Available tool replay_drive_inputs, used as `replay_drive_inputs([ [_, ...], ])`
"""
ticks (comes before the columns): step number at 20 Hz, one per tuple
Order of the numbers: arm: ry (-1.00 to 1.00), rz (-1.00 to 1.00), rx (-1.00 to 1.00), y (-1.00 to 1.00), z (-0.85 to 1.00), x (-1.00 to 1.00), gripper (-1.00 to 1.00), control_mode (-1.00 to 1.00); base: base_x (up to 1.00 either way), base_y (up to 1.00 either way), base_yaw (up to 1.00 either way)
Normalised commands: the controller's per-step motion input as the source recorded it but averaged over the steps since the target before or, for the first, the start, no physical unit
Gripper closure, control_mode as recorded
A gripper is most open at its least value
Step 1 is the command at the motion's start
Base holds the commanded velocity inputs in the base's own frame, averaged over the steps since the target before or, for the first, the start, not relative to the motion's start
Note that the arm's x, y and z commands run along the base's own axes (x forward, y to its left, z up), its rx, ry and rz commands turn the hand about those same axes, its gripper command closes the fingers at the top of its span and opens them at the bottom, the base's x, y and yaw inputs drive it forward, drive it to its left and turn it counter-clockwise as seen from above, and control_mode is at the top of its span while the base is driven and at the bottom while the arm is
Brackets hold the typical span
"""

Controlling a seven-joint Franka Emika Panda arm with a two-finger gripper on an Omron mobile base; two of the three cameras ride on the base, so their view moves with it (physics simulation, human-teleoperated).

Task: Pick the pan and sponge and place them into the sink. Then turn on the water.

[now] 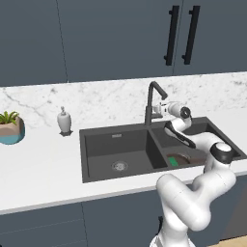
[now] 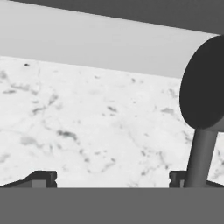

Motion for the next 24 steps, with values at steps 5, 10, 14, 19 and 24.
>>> replay_drive_inputs([
  [5, 0.00, -0.11, 0.01, -0.46, -0.12, 0.08, -1.00, -1.00, 0.00, 0.00, 0.00],
  [10, 0.00, -0.05, 0.06, -0.72, -0.12, 0.00, -1.00, -1.00, 0.00, 0.00, 0.00],
  [14, 0.00, 0.00, 0.11, -0.98, -0.07, 0.00, -1.00, -1.00, 0.00, 0.00, 0.00],
  [19, 0.00, 0.00, 0.10, -0.97, 0.00, 0.00, -1.00, -1.00, 0.00, 0.00, 0.00],
  [24, 0.00, 0.00, 0.10, -0.94, 0.00, 0.00, -1.00, -1.00, 0.00, 0.00, 0.00],
])
